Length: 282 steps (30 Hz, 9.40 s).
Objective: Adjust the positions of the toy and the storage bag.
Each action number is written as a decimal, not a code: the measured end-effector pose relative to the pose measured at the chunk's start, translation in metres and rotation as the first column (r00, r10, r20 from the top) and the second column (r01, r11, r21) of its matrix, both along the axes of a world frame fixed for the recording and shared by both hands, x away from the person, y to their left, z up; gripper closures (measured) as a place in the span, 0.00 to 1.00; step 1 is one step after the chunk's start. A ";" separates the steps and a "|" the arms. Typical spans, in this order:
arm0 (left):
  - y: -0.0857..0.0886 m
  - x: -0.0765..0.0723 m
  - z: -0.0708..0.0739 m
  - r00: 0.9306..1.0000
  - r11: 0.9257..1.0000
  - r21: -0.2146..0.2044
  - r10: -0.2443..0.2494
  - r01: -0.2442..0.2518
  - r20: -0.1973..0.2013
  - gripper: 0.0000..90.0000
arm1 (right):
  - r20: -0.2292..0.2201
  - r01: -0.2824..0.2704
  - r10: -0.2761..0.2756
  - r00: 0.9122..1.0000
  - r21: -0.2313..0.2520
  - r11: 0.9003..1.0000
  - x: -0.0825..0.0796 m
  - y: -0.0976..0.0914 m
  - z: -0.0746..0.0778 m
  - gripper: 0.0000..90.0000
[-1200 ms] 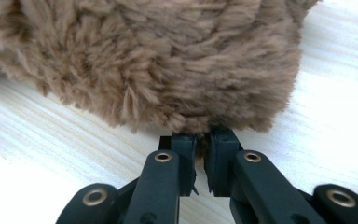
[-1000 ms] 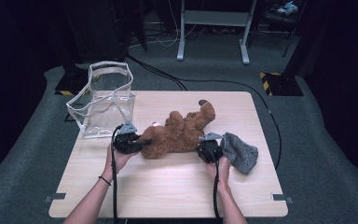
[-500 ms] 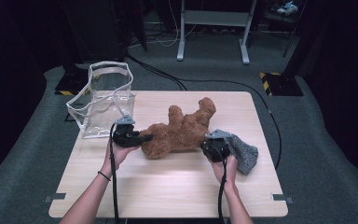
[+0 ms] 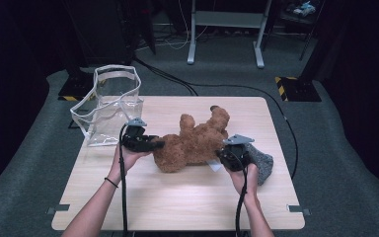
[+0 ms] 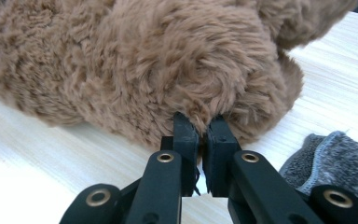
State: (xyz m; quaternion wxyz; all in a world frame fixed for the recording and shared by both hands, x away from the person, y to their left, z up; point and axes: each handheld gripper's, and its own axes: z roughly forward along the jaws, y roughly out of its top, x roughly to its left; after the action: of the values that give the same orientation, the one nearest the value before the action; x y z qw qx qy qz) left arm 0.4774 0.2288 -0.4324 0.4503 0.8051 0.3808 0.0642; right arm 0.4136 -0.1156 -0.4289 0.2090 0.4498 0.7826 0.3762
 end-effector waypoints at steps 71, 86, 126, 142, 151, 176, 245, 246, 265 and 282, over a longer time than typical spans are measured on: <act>-0.025 -0.004 -0.013 0.994 0.994 0.107 0.007 -0.019 0.113 0.29 | -0.122 0.255 -0.248 0.961 0.040 0.966 0.008 -0.098 -0.059 0.16; -0.022 0.003 -0.023 0.998 0.994 0.111 -0.018 0.012 0.061 0.35 | -0.036 0.050 -0.050 0.998 0.002 0.999 0.034 -0.055 -0.033 0.16; -0.010 0.015 -0.021 0.994 0.996 0.066 -0.069 0.064 0.085 0.88 | 0.106 -0.050 0.053 0.993 -0.029 0.998 0.044 -0.011 -0.027 1.00; -0.002 0.020 -0.012 0.998 0.998 0.057 -0.010 0.006 0.065 0.53 | -0.059 -0.041 0.037 0.998 -0.059 0.997 0.069 -0.024 -0.036 0.34; 0.002 -0.004 -0.013 0.994 0.994 0.070 0.081 -0.087 0.076 0.21 | -0.131 -0.003 -0.006 0.991 -0.071 0.997 0.083 -0.027 -0.057 0.25; -0.005 -0.002 -0.044 0.989 0.997 0.015 0.078 -0.081 0.128 0.86 | -0.041 0.016 -0.020 0.999 -0.096 0.995 0.073 -0.018 -0.055 0.78; 0.002 0.007 -0.042 0.987 0.986 0.054 0.153 -0.155 0.051 0.25 | -0.068 0.049 -0.048 0.997 0.019 0.999 0.052 -0.059 -0.028 0.24; 0.001 0.007 -0.043 0.988 0.987 0.060 0.147 -0.150 0.053 0.25 | -0.069 0.061 -0.060 0.996 0.008 0.998 0.057 -0.062 -0.028 0.24; -0.012 0.011 -0.056 0.989 0.986 0.099 0.126 -0.134 0.083 0.36 | -0.214 0.120 -0.113 0.970 0.021 0.993 0.129 -0.042 -0.042 0.37; -0.009 0.014 -0.055 0.986 0.990 0.079 0.109 -0.120 0.125 0.87 | -0.185 0.078 -0.077 0.980 0.000 0.997 0.128 -0.030 -0.051 0.87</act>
State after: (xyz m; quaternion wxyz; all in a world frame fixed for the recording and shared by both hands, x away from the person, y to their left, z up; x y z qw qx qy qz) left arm 0.4911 0.2197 -0.4870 0.4329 0.7951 0.3956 0.1546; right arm 0.5411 -0.1455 -0.4797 0.1483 0.5135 0.7793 0.3271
